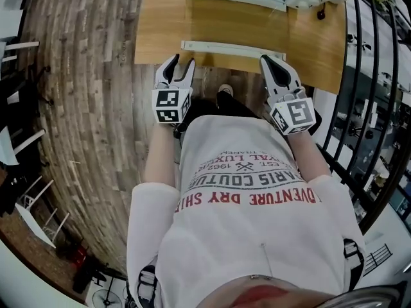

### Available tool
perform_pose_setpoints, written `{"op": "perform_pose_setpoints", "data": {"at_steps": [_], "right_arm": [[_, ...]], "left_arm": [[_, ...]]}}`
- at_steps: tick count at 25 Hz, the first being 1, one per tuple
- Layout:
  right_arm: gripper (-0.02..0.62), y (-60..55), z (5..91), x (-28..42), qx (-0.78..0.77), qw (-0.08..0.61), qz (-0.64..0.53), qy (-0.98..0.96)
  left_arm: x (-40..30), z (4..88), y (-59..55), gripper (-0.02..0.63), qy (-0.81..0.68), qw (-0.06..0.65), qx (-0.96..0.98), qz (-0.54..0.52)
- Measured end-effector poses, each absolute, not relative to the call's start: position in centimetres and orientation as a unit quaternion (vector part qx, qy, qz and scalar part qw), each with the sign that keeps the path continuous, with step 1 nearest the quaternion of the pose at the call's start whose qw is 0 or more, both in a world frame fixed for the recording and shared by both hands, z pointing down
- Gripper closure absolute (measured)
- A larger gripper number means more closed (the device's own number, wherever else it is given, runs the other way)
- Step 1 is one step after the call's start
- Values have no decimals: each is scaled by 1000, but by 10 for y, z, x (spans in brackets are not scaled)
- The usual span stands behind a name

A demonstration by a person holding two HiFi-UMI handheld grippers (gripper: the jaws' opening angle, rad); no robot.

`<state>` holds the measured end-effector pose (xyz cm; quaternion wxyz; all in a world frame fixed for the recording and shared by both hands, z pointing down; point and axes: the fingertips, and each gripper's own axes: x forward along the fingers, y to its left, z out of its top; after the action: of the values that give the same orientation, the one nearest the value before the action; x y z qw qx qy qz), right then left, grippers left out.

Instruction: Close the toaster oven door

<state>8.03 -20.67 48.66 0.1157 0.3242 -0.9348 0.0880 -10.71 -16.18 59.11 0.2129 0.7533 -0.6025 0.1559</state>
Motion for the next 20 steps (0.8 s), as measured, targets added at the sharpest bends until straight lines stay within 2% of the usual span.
{"op": "perform_pose_setpoints", "data": {"at_steps": [6, 15, 18, 20], "right_arm": [[609, -210, 502, 80, 314, 123, 104, -936], [609, -224, 513, 95, 325, 135, 118, -929], [609, -228, 514, 93, 326, 134, 120, -928], [609, -228, 512, 92, 325, 133, 117, -929]], "left_arm": [[-107, 628, -172, 437, -604, 236, 734, 203], [-107, 634, -194, 439, -608, 256, 726, 195], [-106, 636, -197, 461, -603, 266, 728, 190], [-103, 637, -196, 503, -599, 273, 729, 187]]}}
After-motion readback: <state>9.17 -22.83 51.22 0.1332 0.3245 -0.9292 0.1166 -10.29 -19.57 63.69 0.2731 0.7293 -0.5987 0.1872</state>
